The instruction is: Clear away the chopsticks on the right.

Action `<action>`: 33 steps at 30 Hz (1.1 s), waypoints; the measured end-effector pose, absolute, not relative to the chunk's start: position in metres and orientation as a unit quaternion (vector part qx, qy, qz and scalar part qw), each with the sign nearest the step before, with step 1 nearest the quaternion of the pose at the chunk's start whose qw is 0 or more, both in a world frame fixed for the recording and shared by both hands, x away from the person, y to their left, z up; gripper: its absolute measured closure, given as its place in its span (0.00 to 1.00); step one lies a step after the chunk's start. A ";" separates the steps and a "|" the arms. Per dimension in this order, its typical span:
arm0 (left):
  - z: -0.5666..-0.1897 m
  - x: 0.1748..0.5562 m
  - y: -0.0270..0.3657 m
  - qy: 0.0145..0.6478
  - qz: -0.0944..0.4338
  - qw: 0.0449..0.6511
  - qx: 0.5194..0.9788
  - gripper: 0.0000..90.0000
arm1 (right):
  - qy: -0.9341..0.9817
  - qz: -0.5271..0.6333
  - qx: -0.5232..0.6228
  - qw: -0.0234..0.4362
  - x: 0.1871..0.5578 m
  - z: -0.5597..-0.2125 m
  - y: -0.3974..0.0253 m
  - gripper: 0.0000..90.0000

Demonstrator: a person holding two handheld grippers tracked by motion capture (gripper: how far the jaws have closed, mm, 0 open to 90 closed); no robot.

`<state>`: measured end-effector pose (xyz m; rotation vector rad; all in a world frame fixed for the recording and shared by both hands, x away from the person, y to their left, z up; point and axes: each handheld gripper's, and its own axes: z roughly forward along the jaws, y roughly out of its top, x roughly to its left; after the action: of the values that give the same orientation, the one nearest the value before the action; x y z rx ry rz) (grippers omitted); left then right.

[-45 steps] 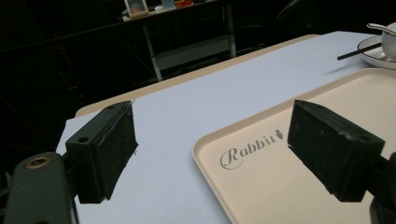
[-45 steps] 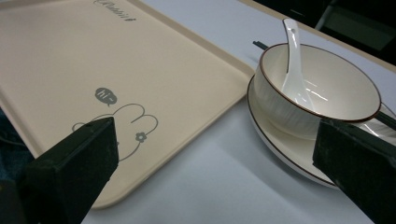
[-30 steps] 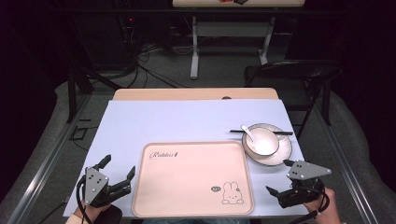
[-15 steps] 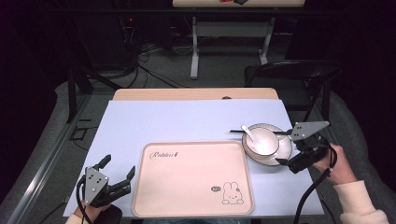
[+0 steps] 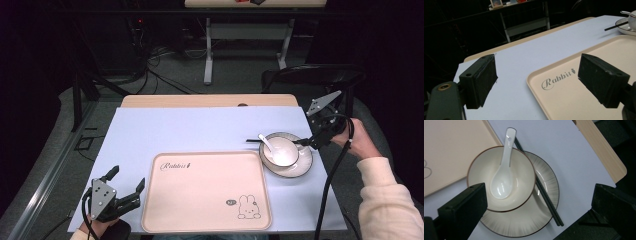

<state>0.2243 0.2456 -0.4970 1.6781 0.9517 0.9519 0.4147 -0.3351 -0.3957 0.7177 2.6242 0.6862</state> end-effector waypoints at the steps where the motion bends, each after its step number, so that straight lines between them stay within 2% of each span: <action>1: -0.497 0.224 0.246 0.389 0.389 0.475 0.686 0.17 | 0.922 0.241 0.253 0.165 0.420 -0.397 -0.336 0.00; 6: -0.497 0.224 0.246 0.389 0.389 0.476 0.687 0.17 | 0.925 0.220 0.271 0.150 0.446 -0.410 -0.342 0.03; 9: -0.497 0.224 0.246 0.390 0.389 0.476 0.686 0.17 | 0.927 0.208 0.277 0.145 0.456 -0.418 -0.345 0.15; 13: -0.497 0.224 0.246 0.390 0.390 0.476 0.686 0.17 | 0.934 0.177 0.279 0.138 0.464 -0.428 -0.345 0.21; 16: -0.497 0.224 0.246 0.390 0.390 0.475 0.686 0.17 | 0.941 0.141 0.277 0.136 0.469 -0.441 -0.344 0.38; 23: -0.497 0.224 0.246 0.390 0.390 0.475 0.686 0.17 | 0.964 0.095 0.219 0.117 0.469 -0.469 -0.334 0.59; 24: -0.497 0.224 0.246 0.390 0.390 0.475 0.686 0.17 | 0.964 0.095 0.219 0.117 0.469 -0.469 -0.334 0.59; 25: -0.497 0.224 0.246 0.390 0.390 0.475 0.686 0.17 | 0.967 0.089 0.210 0.115 0.468 -0.475 -0.332 0.66; 26: -0.497 0.225 0.246 0.391 0.390 0.474 0.686 0.17 | 0.967 0.089 0.210 0.115 0.468 -0.475 -0.332 0.66; 28: -0.497 0.225 0.246 0.391 0.390 0.474 0.686 0.17 | 0.970 0.081 0.196 0.116 0.469 -0.481 -0.330 0.74; 33: -0.497 0.225 0.246 0.391 0.390 0.474 0.686 0.17 | 0.973 0.075 0.189 0.111 0.469 -0.485 -0.329 0.78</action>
<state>0.2245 0.2458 -0.4969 1.6773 0.9565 0.9550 0.4694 -0.3285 -0.4851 0.5547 2.8569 0.2198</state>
